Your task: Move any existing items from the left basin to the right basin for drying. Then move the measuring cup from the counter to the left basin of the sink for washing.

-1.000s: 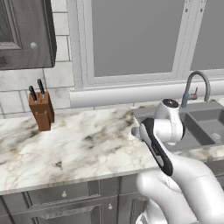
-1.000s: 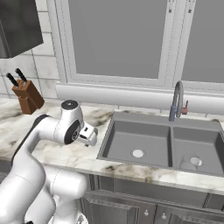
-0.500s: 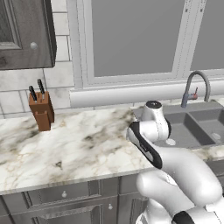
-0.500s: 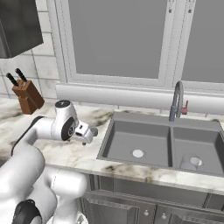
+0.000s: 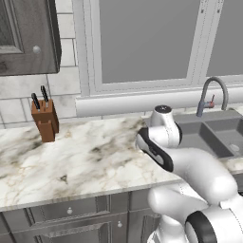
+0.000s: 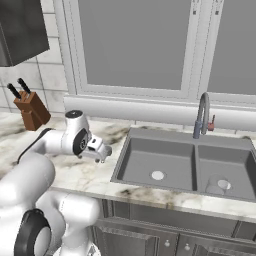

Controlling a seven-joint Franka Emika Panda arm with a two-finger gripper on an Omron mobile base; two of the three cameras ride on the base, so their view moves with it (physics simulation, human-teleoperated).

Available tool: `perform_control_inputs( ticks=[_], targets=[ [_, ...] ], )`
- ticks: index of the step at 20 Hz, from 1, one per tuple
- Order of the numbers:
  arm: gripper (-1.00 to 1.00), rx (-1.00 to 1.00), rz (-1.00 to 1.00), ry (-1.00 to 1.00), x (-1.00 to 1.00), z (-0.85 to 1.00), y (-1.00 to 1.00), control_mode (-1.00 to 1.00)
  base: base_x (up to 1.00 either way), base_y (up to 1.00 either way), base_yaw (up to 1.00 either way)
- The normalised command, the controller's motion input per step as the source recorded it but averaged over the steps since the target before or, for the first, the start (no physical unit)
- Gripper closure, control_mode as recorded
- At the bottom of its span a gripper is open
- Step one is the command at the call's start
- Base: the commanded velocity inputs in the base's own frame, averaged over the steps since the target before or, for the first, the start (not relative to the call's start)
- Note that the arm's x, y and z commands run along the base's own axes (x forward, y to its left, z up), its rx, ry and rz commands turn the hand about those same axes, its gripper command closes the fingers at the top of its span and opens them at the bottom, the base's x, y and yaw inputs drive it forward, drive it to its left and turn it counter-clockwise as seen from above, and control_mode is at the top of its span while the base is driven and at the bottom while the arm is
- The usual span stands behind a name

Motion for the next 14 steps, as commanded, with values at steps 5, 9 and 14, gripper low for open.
perform_control_inputs(
  ticks=[5, 9, 14],
  targets=[
    [-1.00, 0.00, 0.00, 0.01, 0.34, 0.00, 0.00, -1.00, 0.00, 0.00, 0.00],
    [-1.00, 0.00, 0.00, 0.01, 0.33, -0.01, 0.00, -1.00, 0.00, 0.00, 0.00],
    [-1.00, 0.00, 0.00, 0.02, 0.30, -0.10, 0.00, -1.00, 0.00, 0.00, 0.00]
  ],
)
